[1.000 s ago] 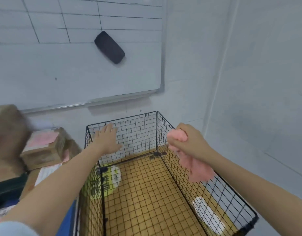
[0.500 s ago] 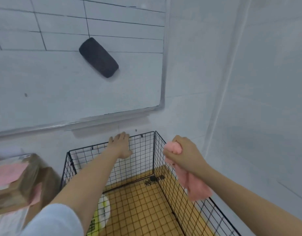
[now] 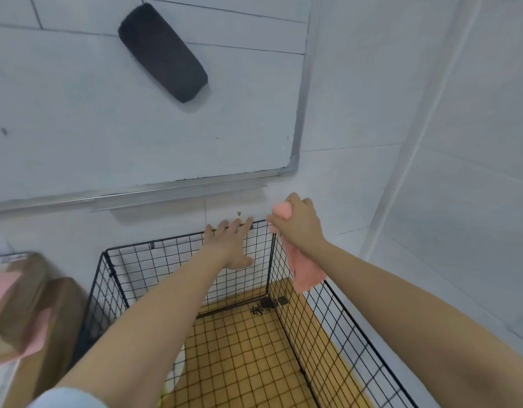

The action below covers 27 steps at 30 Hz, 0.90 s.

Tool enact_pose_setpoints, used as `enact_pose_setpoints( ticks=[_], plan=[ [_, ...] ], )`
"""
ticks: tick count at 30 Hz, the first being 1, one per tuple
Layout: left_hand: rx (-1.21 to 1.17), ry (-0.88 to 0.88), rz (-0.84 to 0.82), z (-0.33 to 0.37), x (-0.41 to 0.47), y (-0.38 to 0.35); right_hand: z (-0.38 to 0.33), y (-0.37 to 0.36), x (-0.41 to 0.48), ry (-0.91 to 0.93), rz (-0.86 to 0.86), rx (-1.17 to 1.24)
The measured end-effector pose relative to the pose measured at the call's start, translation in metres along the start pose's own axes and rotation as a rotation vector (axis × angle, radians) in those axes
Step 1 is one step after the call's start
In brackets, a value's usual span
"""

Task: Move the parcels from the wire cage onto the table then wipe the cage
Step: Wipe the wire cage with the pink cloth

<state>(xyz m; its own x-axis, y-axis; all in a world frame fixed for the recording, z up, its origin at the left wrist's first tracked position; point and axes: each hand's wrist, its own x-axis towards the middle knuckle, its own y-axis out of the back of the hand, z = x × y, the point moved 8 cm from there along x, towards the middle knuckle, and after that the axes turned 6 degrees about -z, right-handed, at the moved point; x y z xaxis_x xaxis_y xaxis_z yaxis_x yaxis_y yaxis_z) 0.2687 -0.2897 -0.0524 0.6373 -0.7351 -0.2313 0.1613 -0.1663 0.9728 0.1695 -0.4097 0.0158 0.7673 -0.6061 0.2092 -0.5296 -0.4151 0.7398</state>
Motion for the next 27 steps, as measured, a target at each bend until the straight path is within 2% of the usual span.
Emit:
enact_pose_setpoints(
  ticks=[5, 12, 27],
  plan=[
    [0.036, 0.01, 0.005, 0.001, 0.002, -0.001, 0.013, -0.02, 0.013, -0.085, -0.087, -0.131],
    [0.059, 0.016, 0.044, 0.001, 0.003, -0.002, 0.029, -0.016, -0.001, -0.112, -0.097, -0.051],
    [0.034, 0.014, 0.056, 0.001, 0.005, 0.0, 0.039, 0.035, -0.134, -0.159, -0.058, -0.162]
  ],
)
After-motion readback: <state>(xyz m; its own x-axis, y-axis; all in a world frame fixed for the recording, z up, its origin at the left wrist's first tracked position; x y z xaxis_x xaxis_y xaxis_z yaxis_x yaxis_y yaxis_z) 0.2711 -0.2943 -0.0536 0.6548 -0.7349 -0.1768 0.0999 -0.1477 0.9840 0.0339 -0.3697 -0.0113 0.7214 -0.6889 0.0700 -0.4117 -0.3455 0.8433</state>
